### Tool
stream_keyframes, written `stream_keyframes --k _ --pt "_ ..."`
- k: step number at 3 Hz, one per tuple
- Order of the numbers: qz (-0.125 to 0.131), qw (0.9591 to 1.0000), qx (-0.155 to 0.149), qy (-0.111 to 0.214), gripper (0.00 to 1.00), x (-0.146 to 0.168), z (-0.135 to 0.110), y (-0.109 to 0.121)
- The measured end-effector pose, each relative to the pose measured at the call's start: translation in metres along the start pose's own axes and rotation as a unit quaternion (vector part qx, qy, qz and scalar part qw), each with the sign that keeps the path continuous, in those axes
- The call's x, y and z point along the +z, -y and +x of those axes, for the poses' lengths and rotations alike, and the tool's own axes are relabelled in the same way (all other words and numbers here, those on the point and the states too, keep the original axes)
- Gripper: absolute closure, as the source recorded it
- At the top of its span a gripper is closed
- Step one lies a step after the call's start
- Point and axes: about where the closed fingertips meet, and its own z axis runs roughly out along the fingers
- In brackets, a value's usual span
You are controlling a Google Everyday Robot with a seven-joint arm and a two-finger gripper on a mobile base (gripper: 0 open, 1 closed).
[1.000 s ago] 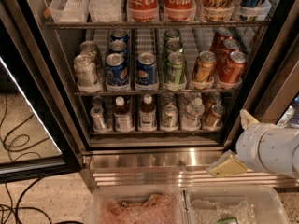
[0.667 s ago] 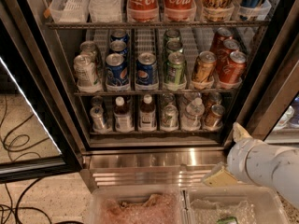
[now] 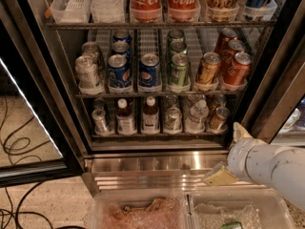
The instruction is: Pick orange can from bottom shelf of fridge
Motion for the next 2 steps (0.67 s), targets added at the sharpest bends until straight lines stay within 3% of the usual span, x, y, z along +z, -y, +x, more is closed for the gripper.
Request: stream_keyframes --k 1,2 --pt "0.013 0.9998 0.011 -0.003 0.0 0.0397 0.0168 0.0184" --pt "0.015 0.9998 0.011 -0.005 0.0 0.041 0.0182 0.0206"
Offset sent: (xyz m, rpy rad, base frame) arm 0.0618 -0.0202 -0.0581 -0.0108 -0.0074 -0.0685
